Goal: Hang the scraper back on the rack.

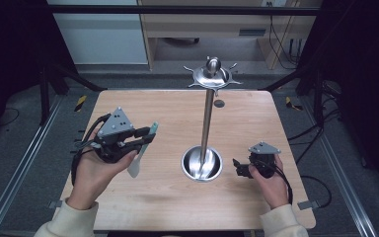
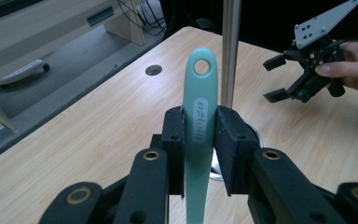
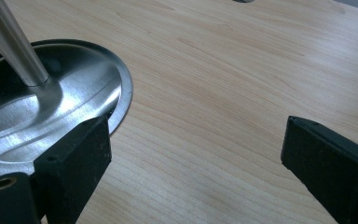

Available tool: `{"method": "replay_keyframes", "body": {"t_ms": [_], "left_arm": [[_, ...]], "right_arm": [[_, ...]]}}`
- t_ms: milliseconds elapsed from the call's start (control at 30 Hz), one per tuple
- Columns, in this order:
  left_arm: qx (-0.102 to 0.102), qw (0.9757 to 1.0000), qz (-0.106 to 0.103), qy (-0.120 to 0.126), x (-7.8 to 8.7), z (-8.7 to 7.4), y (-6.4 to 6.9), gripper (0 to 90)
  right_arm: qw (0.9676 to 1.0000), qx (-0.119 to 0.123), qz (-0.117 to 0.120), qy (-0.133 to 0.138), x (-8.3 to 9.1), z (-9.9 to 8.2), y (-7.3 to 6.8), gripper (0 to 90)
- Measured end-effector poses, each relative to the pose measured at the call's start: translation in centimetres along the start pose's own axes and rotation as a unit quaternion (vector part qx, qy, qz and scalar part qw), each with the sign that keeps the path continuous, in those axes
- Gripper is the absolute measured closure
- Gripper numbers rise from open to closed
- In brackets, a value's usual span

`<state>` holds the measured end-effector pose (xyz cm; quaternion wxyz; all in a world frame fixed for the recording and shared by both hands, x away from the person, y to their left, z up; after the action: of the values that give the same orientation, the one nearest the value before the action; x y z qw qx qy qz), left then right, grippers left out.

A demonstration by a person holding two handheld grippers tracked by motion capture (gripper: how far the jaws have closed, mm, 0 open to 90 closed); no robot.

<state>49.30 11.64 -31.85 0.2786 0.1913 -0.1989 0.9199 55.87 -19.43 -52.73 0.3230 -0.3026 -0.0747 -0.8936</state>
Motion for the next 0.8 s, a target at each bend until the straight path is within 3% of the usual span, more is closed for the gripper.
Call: {"method": "replay_keyframes", "body": {"t_ms": [300, 567, 800], "left_arm": [[0.007, 1.0, -0.003, 0.007, -0.3, 1.1, 0.1, 73.8], [0.018, 0.9994, -0.004, 0.029, -0.7, 3.0, 0.0, 73.8], [0.016, 0.9991, -0.005, 0.039, -1.1, 4.4, 0.2, 73.8]], "right_arm": [[1.0, -0.007, 0.0, 0.002, 0.0, 0.0, 0.0, 8.5], [1.0, -0.005, 0.0, 0.004, 0.1, 0.1, 0.1, 8.5], [1.0, -0.004, -0.001, 0.006, 0.2, 0.1, 0.2, 8.5]]}}
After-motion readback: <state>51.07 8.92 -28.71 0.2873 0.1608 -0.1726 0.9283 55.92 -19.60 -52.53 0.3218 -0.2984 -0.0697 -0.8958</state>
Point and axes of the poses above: each handheld gripper's, and its own axes: x roughly backward along the jaws, z roughly out of its top, y roughly to its right, the point moved 10 cm from there along -x, roughly forward along the jaws, and after that the axes turned 15 degrees about z, right-handed, at the moved point
